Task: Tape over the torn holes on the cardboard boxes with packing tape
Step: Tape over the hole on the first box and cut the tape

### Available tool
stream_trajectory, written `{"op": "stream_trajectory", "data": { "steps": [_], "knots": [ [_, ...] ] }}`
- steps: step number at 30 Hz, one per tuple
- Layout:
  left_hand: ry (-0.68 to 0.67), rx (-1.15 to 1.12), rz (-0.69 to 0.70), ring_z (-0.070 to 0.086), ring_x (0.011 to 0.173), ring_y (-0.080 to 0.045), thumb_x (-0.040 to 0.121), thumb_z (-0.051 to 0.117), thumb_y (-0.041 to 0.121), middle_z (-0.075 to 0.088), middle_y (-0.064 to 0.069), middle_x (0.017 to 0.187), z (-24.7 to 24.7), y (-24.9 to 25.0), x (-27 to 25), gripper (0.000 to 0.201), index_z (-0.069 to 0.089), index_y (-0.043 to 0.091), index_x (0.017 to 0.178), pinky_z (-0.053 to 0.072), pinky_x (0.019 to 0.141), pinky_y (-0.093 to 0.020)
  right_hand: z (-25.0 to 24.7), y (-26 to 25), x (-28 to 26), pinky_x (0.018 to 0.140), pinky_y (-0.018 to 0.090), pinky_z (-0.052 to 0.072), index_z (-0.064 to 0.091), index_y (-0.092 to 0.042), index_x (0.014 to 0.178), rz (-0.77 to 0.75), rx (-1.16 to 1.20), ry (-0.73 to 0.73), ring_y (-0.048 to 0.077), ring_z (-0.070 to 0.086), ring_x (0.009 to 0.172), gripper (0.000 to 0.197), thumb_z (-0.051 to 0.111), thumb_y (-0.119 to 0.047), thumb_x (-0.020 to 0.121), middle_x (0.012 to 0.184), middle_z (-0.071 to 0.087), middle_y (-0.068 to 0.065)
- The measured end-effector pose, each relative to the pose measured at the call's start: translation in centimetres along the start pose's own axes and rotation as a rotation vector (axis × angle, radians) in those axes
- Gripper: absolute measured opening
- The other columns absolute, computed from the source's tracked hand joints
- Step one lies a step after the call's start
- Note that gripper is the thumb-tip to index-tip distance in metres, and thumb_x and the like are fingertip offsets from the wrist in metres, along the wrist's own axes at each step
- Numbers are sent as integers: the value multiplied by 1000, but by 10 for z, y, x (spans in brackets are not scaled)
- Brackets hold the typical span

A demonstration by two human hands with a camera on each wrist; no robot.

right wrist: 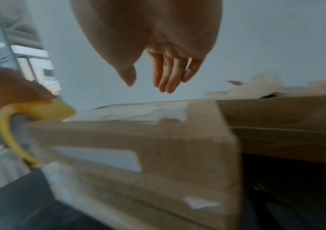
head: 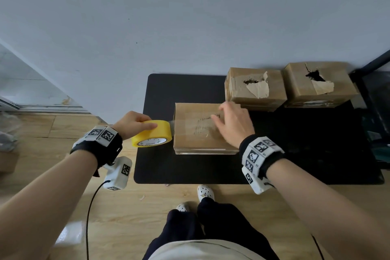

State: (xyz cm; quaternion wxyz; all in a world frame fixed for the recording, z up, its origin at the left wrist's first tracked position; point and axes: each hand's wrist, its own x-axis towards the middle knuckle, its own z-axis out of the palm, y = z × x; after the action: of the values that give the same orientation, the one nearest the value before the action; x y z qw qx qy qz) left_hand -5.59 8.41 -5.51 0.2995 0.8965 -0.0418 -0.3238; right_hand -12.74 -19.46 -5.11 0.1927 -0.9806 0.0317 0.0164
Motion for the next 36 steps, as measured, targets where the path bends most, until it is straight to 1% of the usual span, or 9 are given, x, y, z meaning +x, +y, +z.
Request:
{"op": "stream_trajectory", "data": {
  "steps": [3,6,15,21,23,25,29,32,36],
  "knots": [
    [0,11,8,54,89,-19,90,56,34,61,-5,95,0,1,0,27,66,12,101,39,78,-29,27,-29,-6,115,34,18,25,-13,149,-304,-68,-183,19,25,142,66,30,-53,97,155,26,4],
    [-1,11,-5,55,91,-20,90,56,36,62,-6,97,1,1,1,31,67,11,104,40,79,-29,57,-48,-9,121,36,-1,0,-16,153,-427,-210,-354,13,-9,147,77,11,-61,92,161,-7,-1],
    [27,-42,-50,55,91,-19,89,57,35,61,-6,100,3,2,3,35,66,7,109,39,80,-30,59,-8,-16,116,30,-12,-14,-16,150,-226,-287,-331,13,-16,145,81,0,-66,88,157,-20,-2],
    [13,-90,-51,56,94,-21,89,57,35,61,-5,99,5,-1,5,36,66,6,110,40,80,-30,42,29,-27,119,31,-6,-19,-14,146,-61,-274,-290,14,-14,146,85,-12,-70,82,155,-22,1],
    [12,-105,-55,55,96,-21,89,57,35,59,-5,100,8,-1,5,37,65,6,111,39,81,-30,37,26,-26,119,33,-3,-10,-8,150,-15,-235,-226,18,-7,148,92,-5,-72,84,159,-13,7],
    [14,-116,-54,53,96,-20,90,57,35,58,-5,101,9,-1,4,38,64,5,113,38,82,-30,30,9,-20,121,40,5,4,-6,152,-85,-144,-192,21,0,148,94,18,-73,87,161,-4,10],
    [11,-138,-38,55,97,-21,89,58,35,60,-5,101,8,-3,3,38,65,6,112,39,82,-30,28,-48,8,117,42,4,-2,-15,153,-277,-79,-436,23,-10,147,122,68,-68,68,159,-18,5],
    [3,-131,-21,55,95,-19,89,58,36,60,-4,100,6,-5,2,36,66,8,110,40,81,-29,36,-73,31,116,41,2,-13,-17,151,-304,-226,-565,28,-16,146,137,78,-64,59,157,-23,13],
    [-27,-112,8,57,98,-19,87,59,39,63,-3,100,3,-8,-1,36,68,11,108,42,82,-28,40,-87,47,117,55,5,-8,-18,152,-277,-426,-654,35,-15,145,137,80,-64,57,157,-17,19]
  ]
}}
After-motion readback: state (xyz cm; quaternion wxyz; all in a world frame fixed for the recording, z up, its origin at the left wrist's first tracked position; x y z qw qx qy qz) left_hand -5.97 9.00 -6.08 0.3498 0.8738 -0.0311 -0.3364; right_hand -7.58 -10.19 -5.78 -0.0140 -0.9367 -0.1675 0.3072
